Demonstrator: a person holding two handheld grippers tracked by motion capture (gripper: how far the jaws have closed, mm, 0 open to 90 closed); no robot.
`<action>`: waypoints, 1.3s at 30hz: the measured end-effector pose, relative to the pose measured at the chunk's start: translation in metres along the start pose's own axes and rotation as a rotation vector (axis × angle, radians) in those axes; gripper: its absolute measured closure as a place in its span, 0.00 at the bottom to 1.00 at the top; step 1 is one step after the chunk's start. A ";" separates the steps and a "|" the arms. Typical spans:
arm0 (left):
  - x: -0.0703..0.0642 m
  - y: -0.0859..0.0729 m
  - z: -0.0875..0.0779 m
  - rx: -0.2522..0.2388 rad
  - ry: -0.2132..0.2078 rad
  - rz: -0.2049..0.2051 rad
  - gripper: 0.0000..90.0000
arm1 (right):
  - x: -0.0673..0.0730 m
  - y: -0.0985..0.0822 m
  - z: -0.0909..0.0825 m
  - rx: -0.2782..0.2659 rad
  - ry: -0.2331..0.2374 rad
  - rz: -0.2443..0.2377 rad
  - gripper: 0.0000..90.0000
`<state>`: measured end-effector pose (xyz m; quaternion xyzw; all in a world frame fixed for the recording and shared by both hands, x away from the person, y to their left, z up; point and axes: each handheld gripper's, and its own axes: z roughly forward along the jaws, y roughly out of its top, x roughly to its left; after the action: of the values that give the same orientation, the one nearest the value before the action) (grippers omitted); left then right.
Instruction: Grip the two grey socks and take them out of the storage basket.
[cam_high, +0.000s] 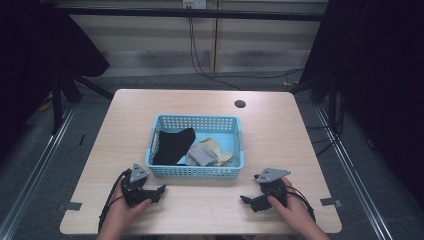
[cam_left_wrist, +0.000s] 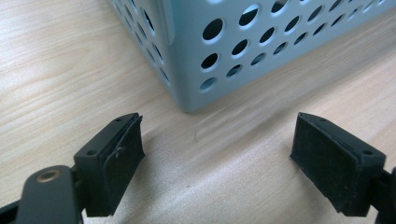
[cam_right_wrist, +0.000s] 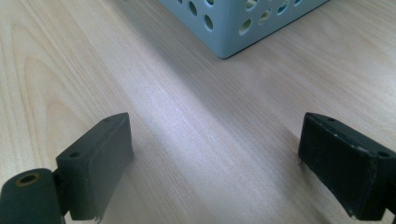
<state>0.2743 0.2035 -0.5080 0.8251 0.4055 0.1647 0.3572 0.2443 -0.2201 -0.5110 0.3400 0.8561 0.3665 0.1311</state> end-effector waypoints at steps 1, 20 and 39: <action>0.000 0.000 0.000 0.001 0.000 -0.001 0.18 | 0.000 0.000 0.000 0.000 0.000 0.000 0.11; 0.003 0.004 -0.003 0.045 -0.012 0.002 0.20 | -0.001 0.000 0.000 0.001 0.009 -0.006 0.11; 0.015 0.031 -0.035 0.270 0.002 -0.123 0.24 | -0.001 0.000 0.000 0.000 0.009 -0.006 0.11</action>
<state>0.2807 0.2181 -0.4620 0.8392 0.4739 0.0872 0.2520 0.2452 -0.2212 -0.5110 0.3357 0.8578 0.3674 0.1284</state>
